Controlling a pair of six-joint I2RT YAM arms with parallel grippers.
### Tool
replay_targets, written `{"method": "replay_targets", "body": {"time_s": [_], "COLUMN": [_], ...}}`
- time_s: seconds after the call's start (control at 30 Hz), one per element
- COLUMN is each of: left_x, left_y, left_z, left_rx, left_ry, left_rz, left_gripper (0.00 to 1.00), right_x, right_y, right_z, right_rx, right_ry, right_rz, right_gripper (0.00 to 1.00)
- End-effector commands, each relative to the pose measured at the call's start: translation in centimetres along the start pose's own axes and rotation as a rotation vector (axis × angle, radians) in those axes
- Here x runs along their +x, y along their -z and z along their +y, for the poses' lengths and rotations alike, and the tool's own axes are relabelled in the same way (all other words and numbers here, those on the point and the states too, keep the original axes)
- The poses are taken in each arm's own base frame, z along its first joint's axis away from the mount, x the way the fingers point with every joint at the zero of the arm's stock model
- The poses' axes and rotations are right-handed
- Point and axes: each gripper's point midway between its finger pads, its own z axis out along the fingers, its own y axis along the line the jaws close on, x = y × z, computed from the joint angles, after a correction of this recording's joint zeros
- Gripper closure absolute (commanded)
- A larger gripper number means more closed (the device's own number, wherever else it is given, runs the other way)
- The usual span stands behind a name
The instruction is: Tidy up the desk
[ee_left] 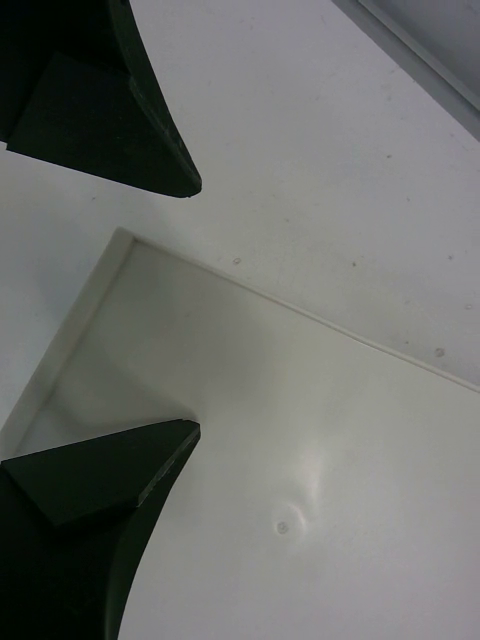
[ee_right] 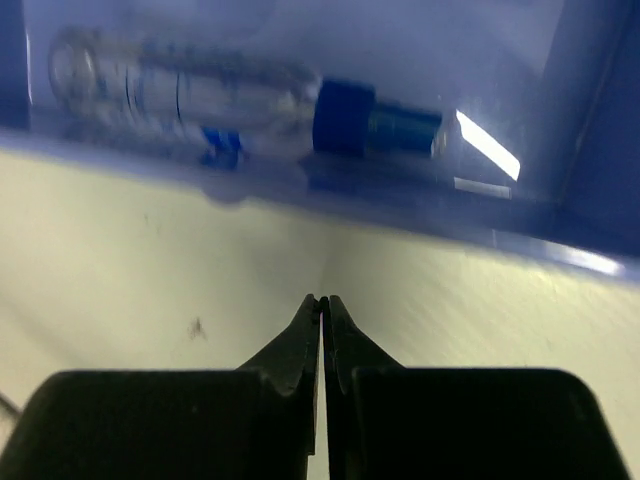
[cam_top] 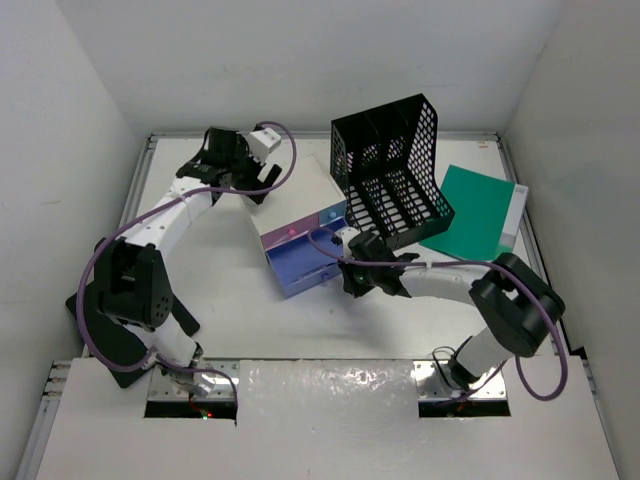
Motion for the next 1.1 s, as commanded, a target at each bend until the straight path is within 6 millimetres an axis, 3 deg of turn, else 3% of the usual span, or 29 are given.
{"method": "replay_targets", "body": {"time_s": [0.0,0.23,0.53,0.8,1.0,1.07], "left_x": [1.4,2.7,2.9,3.0,3.0,2.9], "left_y": [-1.0,-2.0,-2.4,-2.5,-2.2,-2.1], "left_z": [-0.4,-1.0,-1.7,-2.2,-2.2,-2.1], "left_rx": [0.013,0.042,0.087,0.113,0.112,0.107], "left_ry": [0.001,-0.014,-0.050,-0.050,-0.052,-0.053], "left_rz": [0.035,0.059,0.049,0.049,0.053,0.051], "left_gripper": [0.07,0.07,0.08,0.08,0.08,0.08], "right_x": [-6.1,-10.5,-16.0,-19.3,-20.2,-20.6], "right_y": [-0.9,-4.0,-3.7,-6.1,-5.1,-3.4], "right_z": [1.1,1.0,0.4,-0.7,-0.9,-0.6], "right_rx": [-0.032,-0.030,0.015,0.086,0.105,0.100], "right_ry": [-0.050,-0.047,-0.050,-0.065,-0.052,-0.028], "right_rz": [-0.214,-0.388,-0.592,-0.677,-0.712,-0.721], "right_gripper": [1.00,1.00,1.00,1.00,1.00,1.00]}}
